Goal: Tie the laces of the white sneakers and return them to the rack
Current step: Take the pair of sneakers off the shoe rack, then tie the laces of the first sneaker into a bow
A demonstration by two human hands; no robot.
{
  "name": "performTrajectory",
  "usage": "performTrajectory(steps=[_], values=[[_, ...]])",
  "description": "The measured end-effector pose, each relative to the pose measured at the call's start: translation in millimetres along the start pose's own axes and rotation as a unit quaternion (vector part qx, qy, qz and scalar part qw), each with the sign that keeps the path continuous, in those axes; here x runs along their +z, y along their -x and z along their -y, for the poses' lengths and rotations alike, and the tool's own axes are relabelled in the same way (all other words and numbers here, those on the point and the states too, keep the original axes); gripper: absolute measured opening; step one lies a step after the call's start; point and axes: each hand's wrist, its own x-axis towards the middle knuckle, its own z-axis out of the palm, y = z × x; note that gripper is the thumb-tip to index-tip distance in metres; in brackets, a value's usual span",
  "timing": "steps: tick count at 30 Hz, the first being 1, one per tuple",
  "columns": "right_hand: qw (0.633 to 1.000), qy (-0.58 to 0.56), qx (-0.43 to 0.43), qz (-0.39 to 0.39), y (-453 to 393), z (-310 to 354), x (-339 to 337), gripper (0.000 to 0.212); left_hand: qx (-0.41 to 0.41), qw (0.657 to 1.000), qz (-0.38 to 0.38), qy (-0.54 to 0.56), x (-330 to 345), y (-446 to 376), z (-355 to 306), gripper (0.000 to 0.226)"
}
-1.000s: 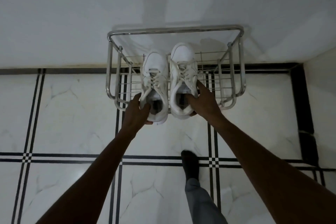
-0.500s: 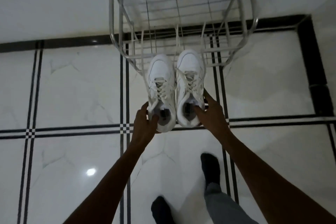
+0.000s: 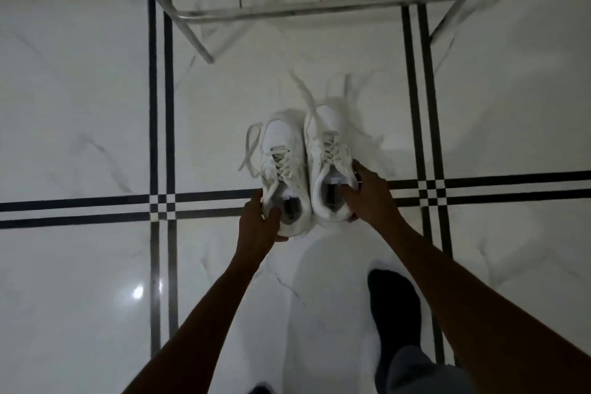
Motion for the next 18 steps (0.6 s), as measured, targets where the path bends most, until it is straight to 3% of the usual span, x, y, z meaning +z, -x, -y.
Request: performTrajectory(steps=[3,5,7,10,13,16,18], values=[[1.0,0.006,0.0,-0.004,-6.2,-17.9,10.3,0.045,0.003,1.0,-0.014,-0.004,11.9,-9.3,17.9,0.041],[1.0,-0.005,0.011,-0.014,-3.6,-20.5,13.3,0.054,0.016,0.999,-0.026,-0.025,12.2,-10.7,16.9,0.042],[0.996,0.029,-0.006,-0.082,5.7,-13.2,15.4,0.069,0.052,0.995,-0.044,-0.071,6.0,-10.1,9.4,0.047],[0.967,0.102,-0.122,-0.198,27.8,13.4,19.3,0.046,0.099,0.99,-0.068,-0.075,-3.0,-9.7,-8.3,0.057],[0.963,0.12,-0.197,-0.135,31.2,42.2,29.7,0.018,0.148,0.983,-0.078,-0.069,-7.0,-11.1,-27.3,0.044],[0.967,0.169,-0.18,-0.064,13.0,50.5,51.6,0.023,0.166,0.979,-0.1,-0.058,-7.5,-18.5,-30.2,0.023],[0.964,0.202,-0.158,-0.064,2.7,55.3,62.3,0.029,0.179,0.976,-0.11,-0.057,-8.4,-24.7,-25.1,0.014]])
